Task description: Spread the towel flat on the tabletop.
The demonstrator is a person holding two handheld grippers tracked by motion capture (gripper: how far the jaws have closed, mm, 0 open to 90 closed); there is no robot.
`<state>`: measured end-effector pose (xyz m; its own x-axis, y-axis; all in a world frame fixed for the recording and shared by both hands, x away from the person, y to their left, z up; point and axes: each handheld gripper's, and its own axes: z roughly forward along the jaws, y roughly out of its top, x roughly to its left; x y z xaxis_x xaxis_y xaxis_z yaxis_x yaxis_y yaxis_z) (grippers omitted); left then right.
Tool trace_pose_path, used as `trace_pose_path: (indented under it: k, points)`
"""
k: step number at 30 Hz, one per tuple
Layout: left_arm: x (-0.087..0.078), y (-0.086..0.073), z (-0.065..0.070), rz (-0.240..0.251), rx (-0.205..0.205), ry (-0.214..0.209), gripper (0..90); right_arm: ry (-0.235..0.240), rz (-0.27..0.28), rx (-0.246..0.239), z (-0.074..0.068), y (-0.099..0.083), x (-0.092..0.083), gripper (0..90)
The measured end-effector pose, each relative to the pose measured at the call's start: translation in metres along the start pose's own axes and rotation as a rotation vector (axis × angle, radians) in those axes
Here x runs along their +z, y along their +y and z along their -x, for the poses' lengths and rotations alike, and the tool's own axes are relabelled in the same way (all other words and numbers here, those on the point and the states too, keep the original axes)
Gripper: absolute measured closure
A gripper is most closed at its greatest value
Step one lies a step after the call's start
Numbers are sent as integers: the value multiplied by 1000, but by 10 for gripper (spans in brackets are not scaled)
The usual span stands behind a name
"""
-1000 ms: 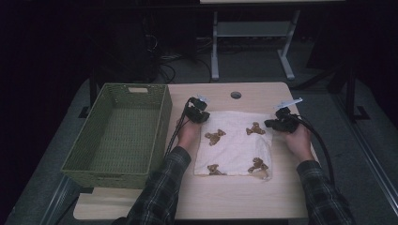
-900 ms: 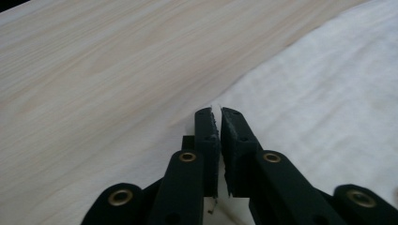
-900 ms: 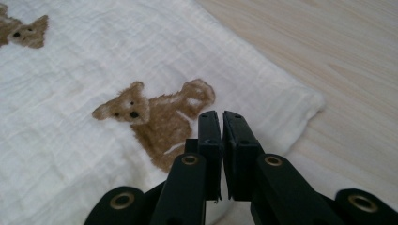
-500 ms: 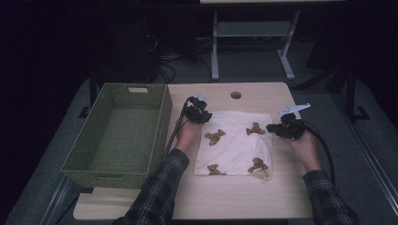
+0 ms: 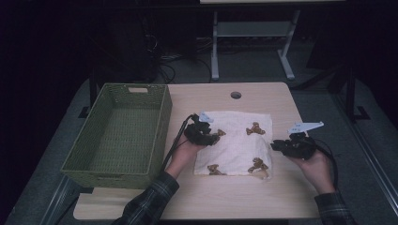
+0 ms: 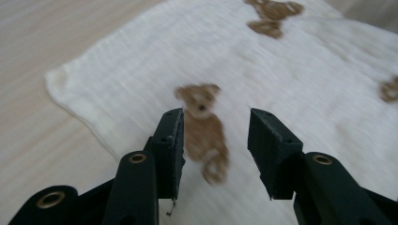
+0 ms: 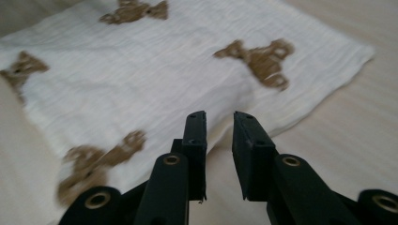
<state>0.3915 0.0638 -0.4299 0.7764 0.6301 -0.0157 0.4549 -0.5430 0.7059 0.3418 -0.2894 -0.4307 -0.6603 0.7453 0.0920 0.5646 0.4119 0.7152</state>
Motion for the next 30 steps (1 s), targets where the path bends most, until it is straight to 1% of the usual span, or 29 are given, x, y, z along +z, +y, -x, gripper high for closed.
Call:
trace_pose_path:
  k: [1, 2, 3, 4, 6, 8, 9, 10, 11, 12, 13, 15, 16, 18, 20, 22, 23, 26, 27, 29, 30]
  points:
    - [-2, -3, 2, 0, 5, -3, 542, 4, -10, 3, -5, -5, -3, 738]
    - [-5, -7, 7, 2, -3, -15, 535, 7, -15, -1, -7, -8, -4, 728]
    - [-8, -10, 8, 0, 1, -20, 533, 13, -19, 8, -12, -13, -6, 716]
    - [-10, -14, 11, 4, 3, -26, 532, 14, -22, 3, -14, -16, -8, 715]
    - [-15, -21, 16, -8, 15, -35, 531, 19, -18, 17, -19, -23, -12, 703]
    - [-18, -28, 22, -16, 29, -38, 526, 21, -26, 10, -24, -29, -15, 699]
    - [-20, -32, 24, -20, 32, -43, 526, 29, -23, 19, -28, -33, -16, 693]
    - [-21, -35, 26, -27, 34, -45, 524, 31, -28, 17, -31, -36, -17, 687]
    - [-22, -38, 27, -30, 46, -40, 520, 31, -35, 15, -33, -38, -18, 678]
    - [-24, -41, 29, -33, 47, -42, 518, 40, -33, 27, -35, -41, -19, 677]
    - [-25, -44, 29, -39, 45, -47, 513, 49, -30, 30, -39, -45, -19, 668]
    - [-27, -50, 29, -43, 43, -51, 512, 51, -42, 26, -44, -49, -19, 657]
    - [-27, -53, 28, -51, 43, -56, 511, 53, -44, 25, -45, -51, -18, 649]
    - [-28, -57, 27, -56, 40, -55, 508, 59, -51, 30, -48, -55, -16, 629]
    - [-27, -58, 26, -62, 39, -58, 504, 61, -63, 39, -49, -58, -14, 610]
    - [-26, -58, 26, -66, 37, -57, 502, 77, -67, 49, -50, -58, -12, 607]
    - [-26, -59, 26, -66, 37, -56, 499, 82, -64, 42, -50, -58, -10, 608]
    - [-24, -59, 25, -71, 40, -56, 498, 78, -89, 41, -51, -58, -6, 642]
    - [-23, -60, 25, -71, 39, -56, 497, 76, -91, 37, -51, -58, -4, 667]
    - [-23, -60, 24, -72, 40, -55, 497, 74, -94, 24, -52, -59, -3, 767]
    - [-24, -59, 25, -71, 40, -54, 497, 76, -97, 16, -52, -59, -3, 799]
